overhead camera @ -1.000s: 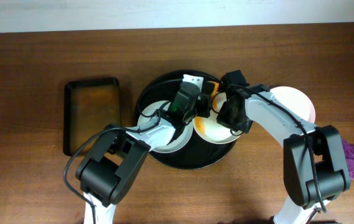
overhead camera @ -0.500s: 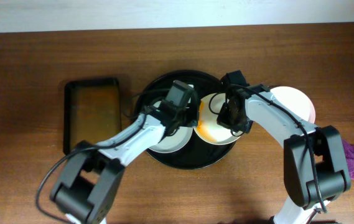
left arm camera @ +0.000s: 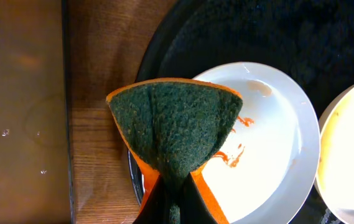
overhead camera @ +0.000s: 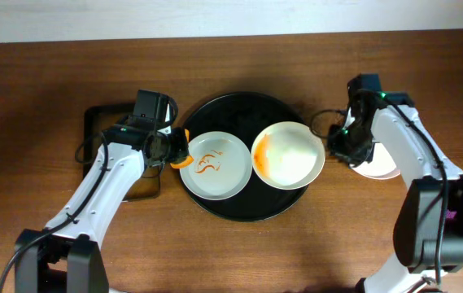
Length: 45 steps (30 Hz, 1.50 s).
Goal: Clean dirty plates on tray and stack at the side
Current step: 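Carry the plate right with the right gripper and stack it on the first plate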
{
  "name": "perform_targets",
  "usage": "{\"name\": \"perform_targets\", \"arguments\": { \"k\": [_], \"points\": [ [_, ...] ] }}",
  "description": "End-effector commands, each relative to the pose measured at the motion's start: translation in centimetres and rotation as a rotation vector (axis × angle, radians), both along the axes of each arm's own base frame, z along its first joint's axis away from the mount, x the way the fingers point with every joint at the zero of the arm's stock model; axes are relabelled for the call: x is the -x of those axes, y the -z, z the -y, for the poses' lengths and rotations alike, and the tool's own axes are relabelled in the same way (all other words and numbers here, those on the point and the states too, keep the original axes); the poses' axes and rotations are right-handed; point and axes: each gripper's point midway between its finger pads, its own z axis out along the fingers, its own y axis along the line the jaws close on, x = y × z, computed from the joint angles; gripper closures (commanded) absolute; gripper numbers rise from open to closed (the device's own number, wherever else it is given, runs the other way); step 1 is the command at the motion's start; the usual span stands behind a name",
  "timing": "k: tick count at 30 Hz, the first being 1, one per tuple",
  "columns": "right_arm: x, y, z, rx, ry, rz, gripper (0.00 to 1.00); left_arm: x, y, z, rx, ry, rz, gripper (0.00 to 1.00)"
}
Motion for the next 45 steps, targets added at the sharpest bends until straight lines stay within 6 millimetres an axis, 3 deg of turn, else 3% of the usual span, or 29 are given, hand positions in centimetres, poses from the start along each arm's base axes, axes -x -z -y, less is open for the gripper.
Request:
{"name": "perform_targets", "arguments": {
  "k": [1, 9, 11, 12, 13, 16, 19, 22, 26, 31, 34, 42, 44, 45],
  "points": [
    [1.2, 1.6, -2.3, -0.127, -0.049, -0.023, 0.66, -0.1, -1.1, 0.0, -0.001, 0.018, 0.036, 1.0],
    [2.3, 4.1, -2.7, -0.15, -0.041, -0.027, 0.66, -0.1, -1.1, 0.0, 0.0, 0.018, 0.037, 1.0],
    [2.3, 4.4, -2.8, -0.153, -0.041, -0.021, 0.89, -0.1, -1.1, 0.0, -0.001, 0.018, 0.036, 1.0],
    [2.2, 4.4, -2.8, -0.154, -0.042, -0.016, 0.96, -0.1, -1.1, 0.0, 0.0, 0.018, 0.037, 1.0],
    [2.0, 4.3, -2.9, -0.161, -0.042, -0.007, 0.96, -0.1, -1.1, 0.0, 0.0, 0.018, 0.037, 1.0],
    [0.2, 2.4, -2.6, -0.145, -0.045, 0.05, 0.96, -0.1, -1.1, 0.0, 0.0, 0.018, 0.037, 1.0],
    [-2.6, -3.4, 1.5, 0.102, -0.03, 0.169, 0.96, -0.1, -1.1, 0.0, 0.0, 0.018, 0.037, 1.0],
    [-4.0, -7.9, 3.2, 0.345, -0.096, 0.259, 0.96, -0.1, -1.1, 0.0, 0.0, 0.018, 0.037, 1.0],
    [-3.6, -10.5, 0.2, 0.713, -0.274, 0.304, 0.96, -0.1, -1.2, 0.0, 0.0, 0.018, 0.039, 1.0],
    [-3.4, -15.6, -4.4, 1.078, -0.392, 0.489, 0.96, -0.1, -1.2, 0.0, 0.0, 0.018, 0.039, 1.0],
    [-3.4, -16.8, -4.7, 1.142, -0.368, 0.531, 0.96, -0.1, -1.2, 0.0, 0.001, 0.018, 0.04, 1.0],
    [-3.2, -17.3, -5.9, 1.148, -0.358, 0.58, 0.96, -0.1, -1.2, 0.0, 0.0, 0.018, 0.039, 1.0],
    [-3.3, -16.8, -5.5, 1.112, -0.324, 0.573, 0.96, -0.1, -1.2, 0.0, 0.001, 0.018, 0.04, 1.0],
    [-3.6, -15.0, -4.5, 0.991, -0.263, 0.527, 0.96, -0.1, -1.2, 0.0, 0.001, 0.018, 0.04, 1.0]
  ]
}}
